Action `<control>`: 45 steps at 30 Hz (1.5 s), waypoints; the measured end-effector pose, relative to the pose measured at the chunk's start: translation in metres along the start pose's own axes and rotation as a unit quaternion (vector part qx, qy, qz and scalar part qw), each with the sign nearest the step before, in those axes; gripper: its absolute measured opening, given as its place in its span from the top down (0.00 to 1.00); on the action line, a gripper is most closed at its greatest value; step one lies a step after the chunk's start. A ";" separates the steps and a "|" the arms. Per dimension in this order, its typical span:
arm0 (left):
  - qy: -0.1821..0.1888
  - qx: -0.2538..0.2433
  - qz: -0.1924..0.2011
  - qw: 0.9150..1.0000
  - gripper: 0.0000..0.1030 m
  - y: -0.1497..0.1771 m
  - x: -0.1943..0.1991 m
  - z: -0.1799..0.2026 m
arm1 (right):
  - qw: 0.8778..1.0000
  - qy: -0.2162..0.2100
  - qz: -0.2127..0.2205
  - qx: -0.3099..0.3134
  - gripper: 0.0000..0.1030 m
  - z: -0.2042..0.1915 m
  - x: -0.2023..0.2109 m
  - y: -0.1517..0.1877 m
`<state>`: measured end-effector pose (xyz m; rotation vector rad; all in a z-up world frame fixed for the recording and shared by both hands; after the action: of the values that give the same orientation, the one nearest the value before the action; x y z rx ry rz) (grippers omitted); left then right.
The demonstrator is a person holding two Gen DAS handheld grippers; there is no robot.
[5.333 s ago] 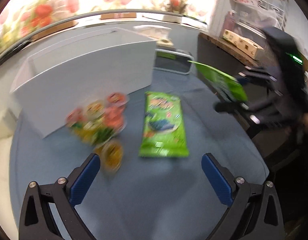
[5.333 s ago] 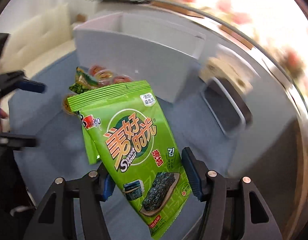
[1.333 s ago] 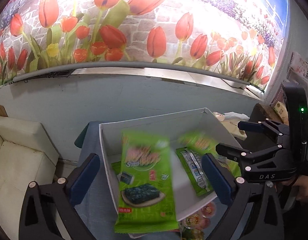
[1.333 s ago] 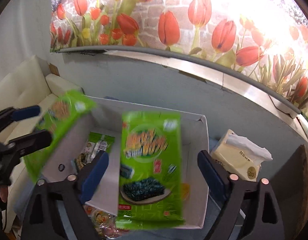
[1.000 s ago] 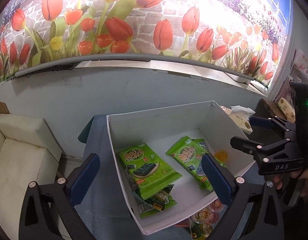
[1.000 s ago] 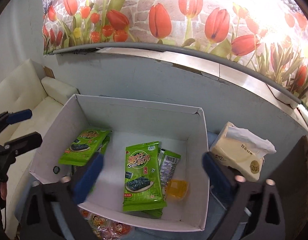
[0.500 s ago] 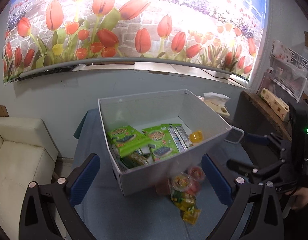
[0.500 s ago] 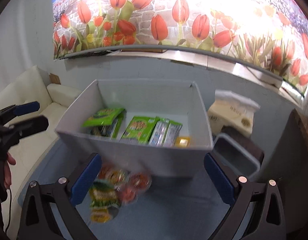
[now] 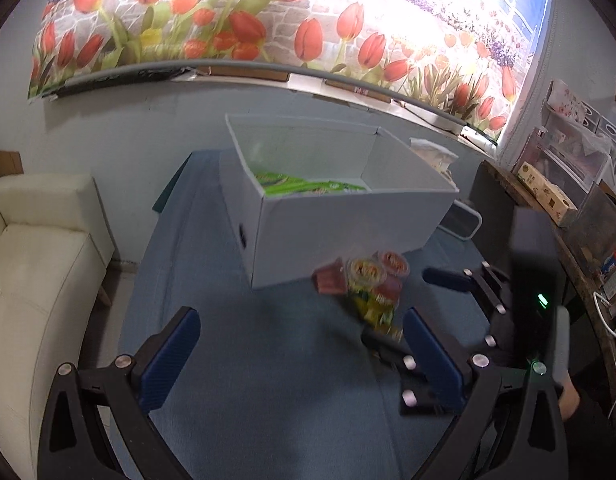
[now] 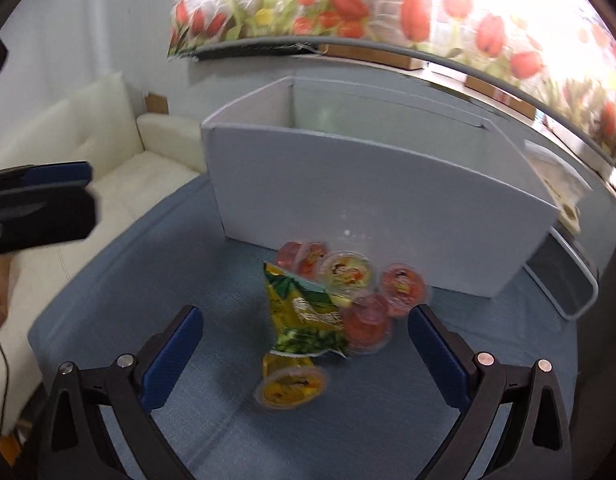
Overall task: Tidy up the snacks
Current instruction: 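Grasp the small yellow-green snack packet with the right gripper, then grasp the yellow jelly cup with the left gripper while the right holds the packet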
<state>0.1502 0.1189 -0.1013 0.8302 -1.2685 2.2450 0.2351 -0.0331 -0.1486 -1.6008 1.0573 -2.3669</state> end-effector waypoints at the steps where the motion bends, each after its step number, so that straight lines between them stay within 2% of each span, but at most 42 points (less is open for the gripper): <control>1: -0.004 0.001 -0.002 1.000 0.00 0.005 0.001 -0.004 | 1.000 -0.001 -0.012 0.003 0.09 -0.001 -0.008 -0.001; 2: -0.007 0.004 -0.004 1.000 0.00 0.010 0.002 -0.009 | 1.000 -0.004 -0.019 0.004 0.18 -0.001 -0.014 0.000; 4: -0.007 0.011 -0.009 1.000 0.00 0.018 0.003 -0.018 | 0.999 -0.010 -0.036 0.005 0.27 -0.001 -0.025 0.002; 6: -0.008 0.017 -0.015 1.000 0.00 0.024 0.002 -0.024 | 0.999 0.008 -0.033 0.019 0.32 -0.002 -0.026 0.003; 7: -0.010 0.017 -0.017 1.000 0.00 0.026 0.001 -0.026 | 0.999 0.013 -0.030 0.023 0.38 -0.002 -0.026 0.001; 8: -0.011 0.020 -0.019 1.000 0.00 0.029 0.000 -0.028 | 0.999 0.013 -0.028 0.023 0.53 -0.001 -0.026 0.000; 10: -0.007 0.023 -0.024 0.999 0.00 0.031 -0.002 -0.029 | 0.999 -0.015 -0.029 0.012 0.68 0.001 -0.027 -0.002; 15: -0.009 0.008 -0.022 1.000 0.00 0.036 -0.004 -0.023 | 0.999 -0.035 -0.023 0.002 0.71 0.006 -0.024 -0.003; 21: -0.005 -0.021 -0.035 0.999 0.00 0.040 -0.016 -0.005 | 0.997 -0.064 0.018 -0.048 0.74 0.025 0.013 0.007; 28: -0.009 -0.106 -0.049 0.993 0.00 0.054 -0.053 0.046 | 0.996 -0.036 0.037 -0.079 0.75 0.049 0.059 0.040; 30: 0.003 -0.125 -0.064 0.990 0.00 0.057 -0.070 0.062 | 0.994 -0.034 0.038 -0.092 0.75 0.054 0.068 0.050; 32: 0.008 -0.138 -0.071 0.988 0.00 0.061 -0.083 0.073 | 0.992 -0.036 0.043 -0.116 0.75 0.061 0.078 0.065; 38: -0.015 -0.153 -0.085 0.984 0.01 0.061 -0.119 0.091 | 0.989 -0.017 0.045 -0.141 0.75 0.070 0.110 0.106; 39: -0.015 -0.150 -0.088 0.985 0.04 0.060 -0.121 0.092 | 0.988 -0.016 0.044 -0.144 0.75 0.071 0.112 0.110; 41: -0.016 -0.145 -0.093 0.985 0.18 0.059 -0.125 0.094 | 0.988 -0.015 0.044 -0.149 0.75 0.073 0.115 0.117; 43: -0.021 -0.149 -0.108 0.983 0.44 0.061 -0.132 0.096 | 0.987 -0.015 0.044 -0.154 0.75 0.074 0.115 0.121; 44: -0.025 -0.148 -0.113 0.982 0.48 0.062 -0.135 0.097 | 0.986 -0.019 0.046 -0.157 0.75 0.075 0.116 0.124; 45: -0.029 -0.152 -0.108 0.982 0.57 0.064 -0.135 0.097 | 0.986 -0.020 0.047 -0.159 0.75 0.075 0.115 0.125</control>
<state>0.2370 -0.0069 -0.1931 0.8744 -1.4288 1.8123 0.2114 -0.2148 -0.1164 -1.6409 1.5304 -2.1816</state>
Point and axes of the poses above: each gripper's, at about its wrist camera, not at the fingertips, and x roughly against the way its jaws point, z to its right, y to its underside, the point moved 1 cm from there along -x, roughly the way its jaws point, and after that the axes turned 15 degrees about x, right-handed, at the moved point
